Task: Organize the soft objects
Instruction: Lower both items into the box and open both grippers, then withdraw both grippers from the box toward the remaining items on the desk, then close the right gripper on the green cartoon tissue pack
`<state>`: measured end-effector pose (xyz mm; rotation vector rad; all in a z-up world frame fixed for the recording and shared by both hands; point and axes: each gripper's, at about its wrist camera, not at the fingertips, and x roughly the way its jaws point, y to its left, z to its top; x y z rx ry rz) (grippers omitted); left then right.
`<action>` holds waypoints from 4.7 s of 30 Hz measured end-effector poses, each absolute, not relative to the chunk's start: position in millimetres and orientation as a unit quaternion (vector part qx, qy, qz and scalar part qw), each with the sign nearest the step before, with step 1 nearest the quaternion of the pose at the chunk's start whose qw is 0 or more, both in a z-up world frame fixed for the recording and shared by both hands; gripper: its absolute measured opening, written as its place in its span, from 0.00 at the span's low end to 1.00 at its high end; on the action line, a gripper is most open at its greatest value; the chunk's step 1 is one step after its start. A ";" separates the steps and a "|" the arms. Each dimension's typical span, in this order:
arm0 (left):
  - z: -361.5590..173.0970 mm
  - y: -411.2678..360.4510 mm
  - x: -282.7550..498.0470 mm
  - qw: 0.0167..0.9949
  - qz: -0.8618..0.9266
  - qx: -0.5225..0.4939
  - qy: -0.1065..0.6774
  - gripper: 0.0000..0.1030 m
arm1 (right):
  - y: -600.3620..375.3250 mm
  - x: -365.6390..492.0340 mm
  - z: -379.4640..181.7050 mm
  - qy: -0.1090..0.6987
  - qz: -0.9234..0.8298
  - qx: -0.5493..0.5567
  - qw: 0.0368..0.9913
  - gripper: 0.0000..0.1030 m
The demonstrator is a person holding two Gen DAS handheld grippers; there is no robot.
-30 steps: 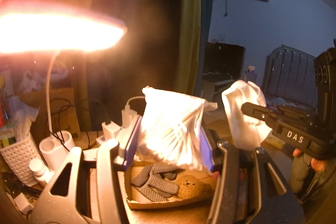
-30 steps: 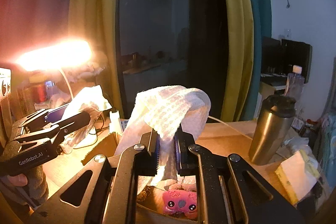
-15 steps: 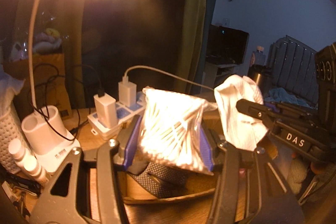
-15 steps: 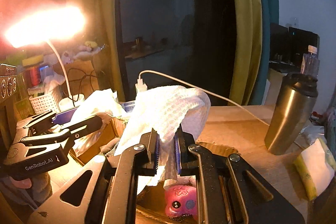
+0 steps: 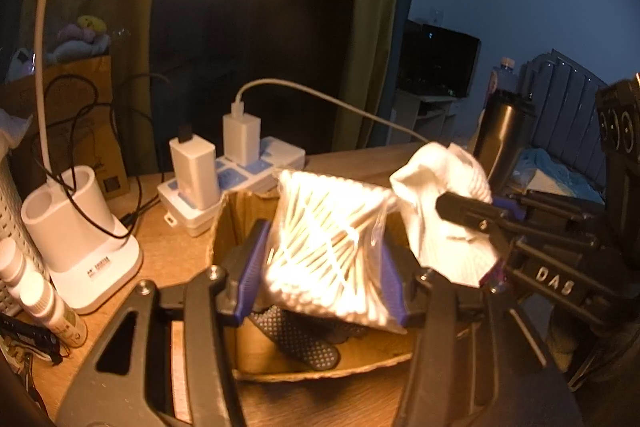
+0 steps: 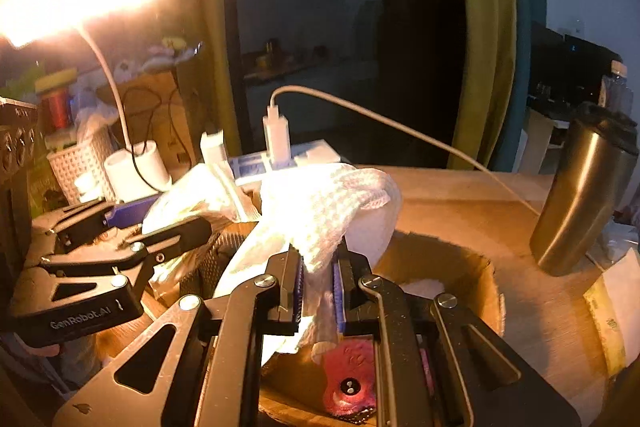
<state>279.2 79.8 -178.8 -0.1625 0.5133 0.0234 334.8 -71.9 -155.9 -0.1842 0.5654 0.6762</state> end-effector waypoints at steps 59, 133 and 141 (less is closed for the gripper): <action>-101.4 54.0 175.7 0.982 0.027 -0.072 0.175 0.73 | -109.4 240.3 -77.7 0.219 0.290 -0.083 0.928 0.53; -176.6 37.8 37.6 0.961 0.054 -0.101 0.253 0.91 | -119.9 88.2 -188.7 0.338 0.371 -0.156 0.851 0.77; -182.1 45.8 39.8 0.958 0.059 -0.109 0.259 0.91 | -108.9 85.7 -209.6 0.358 0.374 -0.195 0.833 0.77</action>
